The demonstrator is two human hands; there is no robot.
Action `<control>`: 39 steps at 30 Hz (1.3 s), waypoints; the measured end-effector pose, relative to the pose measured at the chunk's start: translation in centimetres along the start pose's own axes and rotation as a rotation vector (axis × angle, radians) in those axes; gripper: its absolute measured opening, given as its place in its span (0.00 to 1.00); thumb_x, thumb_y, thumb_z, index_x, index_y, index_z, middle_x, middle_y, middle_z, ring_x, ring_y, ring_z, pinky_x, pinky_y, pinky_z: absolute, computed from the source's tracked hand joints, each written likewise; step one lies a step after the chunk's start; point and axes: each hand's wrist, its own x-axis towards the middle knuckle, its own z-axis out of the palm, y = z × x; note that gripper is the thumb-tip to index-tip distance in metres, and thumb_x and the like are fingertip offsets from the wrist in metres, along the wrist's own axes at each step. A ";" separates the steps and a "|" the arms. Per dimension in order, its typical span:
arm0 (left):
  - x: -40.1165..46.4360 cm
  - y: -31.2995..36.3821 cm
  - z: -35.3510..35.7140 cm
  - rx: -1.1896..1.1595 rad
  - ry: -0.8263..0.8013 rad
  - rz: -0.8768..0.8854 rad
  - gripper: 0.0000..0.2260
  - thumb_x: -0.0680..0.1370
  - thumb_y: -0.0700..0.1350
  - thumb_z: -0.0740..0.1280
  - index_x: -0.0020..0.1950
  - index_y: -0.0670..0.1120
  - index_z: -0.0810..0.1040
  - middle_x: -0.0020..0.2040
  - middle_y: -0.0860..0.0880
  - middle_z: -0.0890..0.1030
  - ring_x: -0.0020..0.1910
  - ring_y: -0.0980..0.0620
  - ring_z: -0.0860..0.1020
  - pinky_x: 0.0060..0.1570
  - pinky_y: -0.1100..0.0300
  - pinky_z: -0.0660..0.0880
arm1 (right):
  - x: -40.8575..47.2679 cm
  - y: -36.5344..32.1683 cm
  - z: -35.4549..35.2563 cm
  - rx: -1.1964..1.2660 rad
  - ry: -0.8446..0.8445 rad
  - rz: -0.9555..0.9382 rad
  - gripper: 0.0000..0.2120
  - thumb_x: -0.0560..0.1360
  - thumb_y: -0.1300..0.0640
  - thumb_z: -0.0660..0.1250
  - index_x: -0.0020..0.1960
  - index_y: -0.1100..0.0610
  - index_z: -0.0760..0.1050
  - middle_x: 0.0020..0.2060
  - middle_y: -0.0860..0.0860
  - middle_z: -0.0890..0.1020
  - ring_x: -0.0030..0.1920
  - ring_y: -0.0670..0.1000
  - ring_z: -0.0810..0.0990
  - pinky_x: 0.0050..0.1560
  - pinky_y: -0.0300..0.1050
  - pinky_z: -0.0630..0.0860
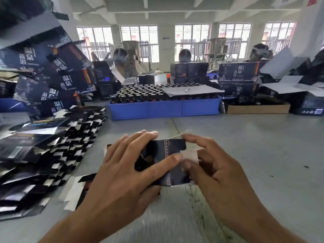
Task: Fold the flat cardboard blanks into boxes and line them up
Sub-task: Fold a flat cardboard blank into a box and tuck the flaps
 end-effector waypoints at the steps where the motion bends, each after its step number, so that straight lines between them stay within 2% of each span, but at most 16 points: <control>1: 0.0 0.1 -0.1 -0.005 0.002 -0.013 0.32 0.73 0.55 0.67 0.76 0.62 0.62 0.75 0.44 0.66 0.73 0.41 0.66 0.72 0.42 0.61 | -0.1 -0.1 0.0 -0.019 0.010 -0.003 0.23 0.79 0.55 0.68 0.62 0.26 0.72 0.42 0.36 0.83 0.47 0.40 0.84 0.44 0.34 0.80; 3: 0.0 0.1 -0.2 -0.011 0.007 -0.045 0.30 0.72 0.55 0.67 0.74 0.60 0.66 0.74 0.44 0.68 0.73 0.42 0.67 0.73 0.43 0.61 | -0.3 -0.2 0.1 -0.059 0.020 0.010 0.23 0.78 0.51 0.68 0.62 0.23 0.69 0.46 0.40 0.84 0.49 0.40 0.83 0.47 0.37 0.81; 5: 0.0 0.3 -0.3 -0.022 0.009 -0.073 0.27 0.72 0.54 0.67 0.72 0.58 0.70 0.74 0.45 0.69 0.71 0.42 0.69 0.70 0.45 0.64 | -0.4 -0.1 0.1 -0.058 0.044 0.011 0.24 0.78 0.51 0.68 0.62 0.23 0.68 0.47 0.41 0.85 0.47 0.40 0.84 0.45 0.35 0.81; 9: -0.1 0.2 -0.2 -0.007 0.005 -0.060 0.24 0.73 0.54 0.66 0.69 0.58 0.72 0.73 0.45 0.71 0.67 0.41 0.73 0.59 0.43 0.74 | -0.3 0.2 0.2 -0.095 0.083 0.040 0.29 0.77 0.49 0.69 0.63 0.18 0.61 0.45 0.36 0.83 0.45 0.34 0.82 0.39 0.29 0.77; 11: -0.2 0.1 0.0 0.008 0.009 -0.044 0.23 0.73 0.54 0.67 0.69 0.58 0.72 0.73 0.46 0.71 0.67 0.41 0.73 0.57 0.43 0.75 | -0.4 0.5 0.2 -0.152 0.062 -0.001 0.27 0.77 0.48 0.68 0.63 0.19 0.62 0.41 0.34 0.81 0.45 0.32 0.81 0.38 0.28 0.76; 15: -0.3 0.0 0.5 -0.063 0.048 -0.067 0.24 0.72 0.50 0.67 0.68 0.55 0.71 0.73 0.47 0.70 0.68 0.42 0.72 0.57 0.42 0.76 | -0.4 0.8 0.4 -0.260 0.042 -0.128 0.13 0.81 0.47 0.63 0.63 0.32 0.74 0.51 0.30 0.80 0.49 0.35 0.81 0.43 0.25 0.74; 17: -0.4 0.1 0.7 -0.107 0.058 -0.085 0.26 0.72 0.48 0.66 0.70 0.53 0.69 0.73 0.47 0.70 0.68 0.42 0.71 0.58 0.43 0.77 | -0.3 1.0 0.5 -0.314 0.057 -0.169 0.13 0.81 0.52 0.63 0.62 0.41 0.79 0.54 0.31 0.80 0.53 0.35 0.80 0.47 0.25 0.73; 19: -0.5 0.2 0.8 -0.108 0.041 -0.088 0.28 0.73 0.48 0.66 0.73 0.54 0.67 0.73 0.47 0.69 0.69 0.43 0.70 0.61 0.45 0.76 | -0.3 0.9 0.4 -0.328 0.043 -0.170 0.14 0.80 0.54 0.62 0.63 0.44 0.80 0.56 0.32 0.80 0.55 0.37 0.80 0.49 0.26 0.73; 22: -0.4 0.2 0.7 -0.073 0.024 -0.083 0.27 0.74 0.48 0.63 0.74 0.56 0.68 0.73 0.45 0.68 0.69 0.42 0.69 0.60 0.49 0.75 | -0.3 0.6 0.2 -0.263 -0.020 -0.143 0.14 0.81 0.46 0.62 0.65 0.40 0.78 0.58 0.30 0.78 0.58 0.36 0.79 0.52 0.27 0.74; 24: -0.4 0.2 0.6 -0.095 0.037 -0.110 0.24 0.74 0.48 0.63 0.72 0.55 0.71 0.72 0.44 0.69 0.67 0.42 0.70 0.54 0.49 0.77 | -0.4 0.4 0.2 -0.224 -0.101 -0.086 0.19 0.76 0.38 0.64 0.66 0.35 0.74 0.62 0.27 0.75 0.59 0.35 0.77 0.52 0.24 0.72; 25: -0.4 0.2 0.5 -0.102 0.041 -0.123 0.24 0.74 0.48 0.63 0.71 0.55 0.71 0.72 0.44 0.69 0.67 0.42 0.71 0.52 0.49 0.78 | -0.5 0.4 0.2 -0.238 -0.131 -0.071 0.23 0.73 0.38 0.66 0.67 0.34 0.71 0.63 0.26 0.73 0.60 0.35 0.76 0.53 0.23 0.71; 27: -0.5 0.2 0.5 -0.098 0.037 -0.133 0.24 0.74 0.48 0.63 0.71 0.55 0.71 0.71 0.44 0.70 0.66 0.42 0.71 0.49 0.50 0.80 | -0.6 0.4 0.4 -0.276 -0.142 -0.067 0.25 0.73 0.44 0.71 0.67 0.32 0.70 0.63 0.25 0.71 0.60 0.34 0.76 0.54 0.21 0.68; 29: -0.6 0.3 0.6 -0.096 0.035 -0.123 0.24 0.74 0.48 0.64 0.71 0.55 0.71 0.71 0.44 0.70 0.65 0.42 0.72 0.50 0.51 0.79 | -0.6 0.4 0.5 -0.260 -0.072 -0.074 0.21 0.75 0.49 0.71 0.65 0.33 0.73 0.61 0.24 0.74 0.56 0.33 0.78 0.53 0.20 0.68; 34: -0.5 0.9 1.0 -0.071 0.037 -0.096 0.23 0.76 0.50 0.64 0.72 0.58 0.70 0.72 0.45 0.69 0.66 0.44 0.71 0.50 0.54 0.77 | -0.7 0.5 0.5 -0.221 0.070 -0.099 0.14 0.73 0.52 0.74 0.55 0.37 0.80 0.53 0.30 0.81 0.49 0.38 0.82 0.47 0.27 0.76; 36: -0.6 0.9 1.1 -0.055 0.027 -0.083 0.24 0.76 0.50 0.65 0.72 0.57 0.70 0.72 0.44 0.69 0.67 0.43 0.70 0.51 0.51 0.78 | -0.8 0.5 0.7 -0.231 0.087 -0.103 0.14 0.73 0.52 0.74 0.55 0.37 0.79 0.52 0.31 0.81 0.49 0.38 0.82 0.46 0.28 0.77; 39: -0.7 0.9 1.3 -0.034 0.013 -0.082 0.27 0.73 0.48 0.71 0.71 0.56 0.70 0.73 0.42 0.69 0.68 0.41 0.70 0.51 0.46 0.80 | -0.8 0.2 0.9 -0.206 0.079 -0.086 0.19 0.72 0.46 0.72 0.61 0.31 0.73 0.53 0.31 0.80 0.50 0.39 0.82 0.47 0.30 0.77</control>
